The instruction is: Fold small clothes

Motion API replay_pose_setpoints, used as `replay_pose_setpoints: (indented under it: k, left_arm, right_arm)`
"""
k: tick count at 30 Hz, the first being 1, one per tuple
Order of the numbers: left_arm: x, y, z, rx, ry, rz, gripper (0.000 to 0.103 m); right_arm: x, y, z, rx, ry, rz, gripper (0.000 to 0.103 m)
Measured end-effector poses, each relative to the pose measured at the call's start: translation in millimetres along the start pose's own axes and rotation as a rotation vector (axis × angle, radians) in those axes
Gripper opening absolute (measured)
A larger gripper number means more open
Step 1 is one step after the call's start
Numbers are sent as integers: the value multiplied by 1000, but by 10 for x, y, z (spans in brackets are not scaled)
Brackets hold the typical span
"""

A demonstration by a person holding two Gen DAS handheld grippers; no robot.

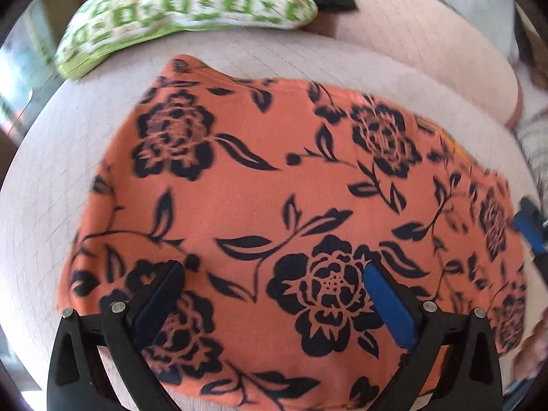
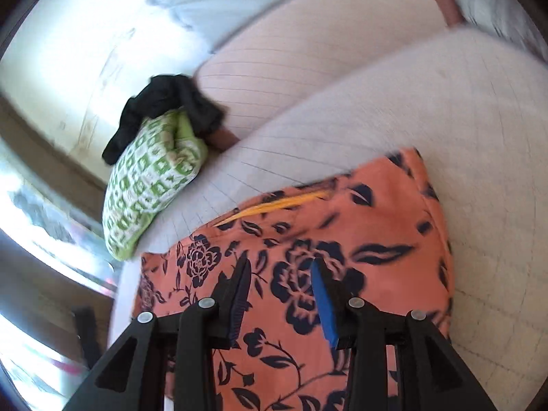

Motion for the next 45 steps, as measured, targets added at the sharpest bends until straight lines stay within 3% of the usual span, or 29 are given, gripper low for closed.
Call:
replay_pose_setpoints:
  k: [1,2,4,7,10,14,17,20,22,24,26,27,32,36,40,44,45]
  left_arm:
    - [-36,-19,40,-8,-6,-20,103]
    - [-36,-21,73,-4,-18,-27,103]
    - [71,32,179,29,-89,5,103]
    - [37,47,236,54,-100,-8,103]
    - [-92,82,398,-1,-67,-14,103]
    - [-281,143,783,-142,-48,-36,103]
    - [-411,231,1143,-254,-31,-68,103]
    - [-397,371,1389,-388,60,-45,103]
    - [-354,418,1438,-462,166,-18,96]
    - [-290,465,1307,-492,277,16,67]
    - [-217,485,1200,-503,340,42,51]
    - [-195,472,1179,-504,350,39,51]
    - [-165,387,1086,-596,426,35,57]
    - [-231,380,1063,-660,500,11,80]
    - [-197,303,1043,-690,515,-14,82]
    - [-150,203,1015,-695,545,-37,81]
    - [-127,185,1024,-698,545,-41,76]
  right_arm:
    - [32,9,28,-22,18,-1,49]
    - [134,29,31,-22,37,18,64]
    - [316,184,-55,3,77,114,66]
    - [322,187,30,-45,122,101,66]
    - [236,279,223,-2,16,131,66]
    - [128,433,465,-28,-41,134,66]
    - [-20,585,685,-24,-130,151,66]
    - [-83,740,882,-16,-190,162,66]
    - [-113,833,955,-10,-216,181,66]
    - [-166,947,995,22,-263,208,66]
    - [-257,1075,963,75,-307,226,66]
    - [-291,1135,926,106,-320,233,66]
    - [-514,1372,473,304,-317,243,66]
    - [-577,1417,-50,453,-201,205,66]
    - [-472,1397,-265,611,-231,184,67]
    - [-325,1185,-374,663,-198,97,68]
    - [-284,1145,-376,668,-193,86,69]
Point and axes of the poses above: each gripper's, at about its wrist camera, not at the fingertips, and x roughly the way its jaws point, z to its left, y to its underside, the point moved 10 cm from there along x, roughly the way its jaws point, and after that the axes turned 7 degrees about -x, right-handed, at the moved point
